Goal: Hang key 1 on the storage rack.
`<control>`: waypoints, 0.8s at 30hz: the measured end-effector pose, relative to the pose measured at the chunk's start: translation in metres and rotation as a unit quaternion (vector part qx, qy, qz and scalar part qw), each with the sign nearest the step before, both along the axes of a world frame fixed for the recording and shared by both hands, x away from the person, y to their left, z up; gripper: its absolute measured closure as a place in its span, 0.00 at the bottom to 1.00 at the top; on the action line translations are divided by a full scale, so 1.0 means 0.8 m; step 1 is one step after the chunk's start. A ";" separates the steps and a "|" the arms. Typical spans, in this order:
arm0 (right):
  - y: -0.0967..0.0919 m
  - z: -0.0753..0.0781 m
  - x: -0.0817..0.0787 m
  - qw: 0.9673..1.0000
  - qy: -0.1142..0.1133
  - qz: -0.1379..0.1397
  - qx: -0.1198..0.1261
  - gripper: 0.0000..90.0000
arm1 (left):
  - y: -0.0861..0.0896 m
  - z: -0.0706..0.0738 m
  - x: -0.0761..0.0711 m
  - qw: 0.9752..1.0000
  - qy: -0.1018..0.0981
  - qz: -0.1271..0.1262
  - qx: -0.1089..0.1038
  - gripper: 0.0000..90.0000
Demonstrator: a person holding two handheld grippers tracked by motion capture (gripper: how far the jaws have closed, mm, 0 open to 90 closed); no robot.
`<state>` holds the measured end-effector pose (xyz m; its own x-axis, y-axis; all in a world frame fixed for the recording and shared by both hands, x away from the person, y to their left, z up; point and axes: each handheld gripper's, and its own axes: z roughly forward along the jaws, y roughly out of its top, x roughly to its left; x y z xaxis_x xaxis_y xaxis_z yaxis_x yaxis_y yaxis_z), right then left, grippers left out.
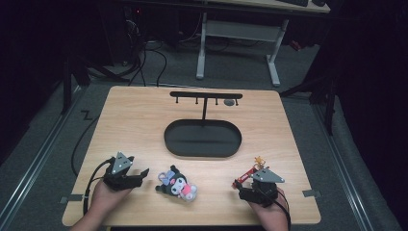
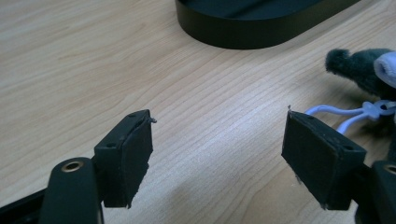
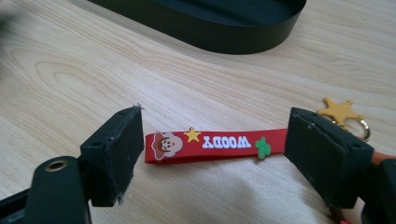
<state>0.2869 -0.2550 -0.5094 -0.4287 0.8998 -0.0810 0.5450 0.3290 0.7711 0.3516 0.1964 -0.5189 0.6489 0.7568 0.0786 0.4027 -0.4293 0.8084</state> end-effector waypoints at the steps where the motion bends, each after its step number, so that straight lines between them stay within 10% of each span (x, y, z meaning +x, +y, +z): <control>1: 0.002 0.002 0.001 1.000 0.003 0.000 -0.011 0.21 | -0.001 0.000 0.000 1.000 -0.001 -0.004 0.003 0.28; 24: 0.002 0.007 0.013 0.992 0.119 0.000 -0.038 0.19 | 0.009 -0.004 -0.006 0.999 0.018 0.005 -0.026 0.22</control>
<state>0.2973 -0.2538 -0.5041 -0.4439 0.8950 -0.0448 0.7089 0.3813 0.5934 0.3468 0.2038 -0.5217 0.6434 0.7654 0.0154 0.4362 -0.3830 0.8143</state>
